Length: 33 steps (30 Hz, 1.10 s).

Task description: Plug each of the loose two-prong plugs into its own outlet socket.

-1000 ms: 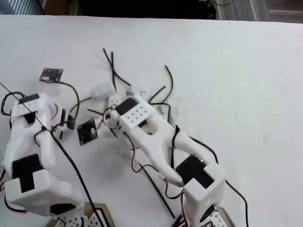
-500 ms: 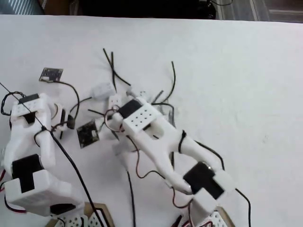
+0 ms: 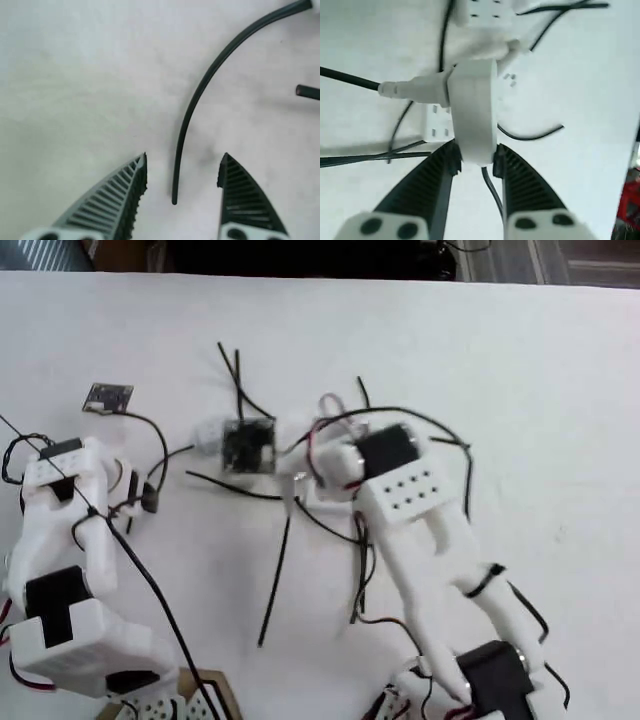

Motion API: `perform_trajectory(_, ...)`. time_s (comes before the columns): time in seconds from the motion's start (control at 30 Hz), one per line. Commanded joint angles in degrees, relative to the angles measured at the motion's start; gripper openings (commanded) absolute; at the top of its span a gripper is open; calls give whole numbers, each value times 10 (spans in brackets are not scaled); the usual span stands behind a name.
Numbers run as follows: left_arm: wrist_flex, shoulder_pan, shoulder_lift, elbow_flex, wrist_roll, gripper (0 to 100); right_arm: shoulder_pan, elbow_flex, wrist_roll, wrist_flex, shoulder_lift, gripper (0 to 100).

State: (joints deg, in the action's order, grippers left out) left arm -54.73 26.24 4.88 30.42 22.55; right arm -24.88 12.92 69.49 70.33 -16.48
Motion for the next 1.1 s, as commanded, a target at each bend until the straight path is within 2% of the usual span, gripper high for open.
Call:
perform_trajectory(0.0,7,6,-2,-2,-4,234,86,-10,0,-84,-19,19)
perform_trajectory(0.07,7,6,-2,-2,-4,234,128,-11,-26,-127,1,19)
perform_trajectory(0.23,7,5,-2,-2,-4,234,200,-11,-163,-211,53,19)
perform_trajectory(0.43,7,5,-1,-2,-4,234,251,-11,-384,-319,101,23)
perform_trajectory(0.57,7,5,-1,-2,-4,234,269,-11,-478,-385,136,24)
perform_trajectory(0.77,7,5,-1,-2,-5,234,272,-88,-492,-405,247,24)
perform_trajectory(0.93,7,5,-1,-2,-5,234,264,-229,-493,-322,364,26)
perform_trajectory(1.07,7,5,-1,-2,-5,234,249,-331,-495,-252,429,96)
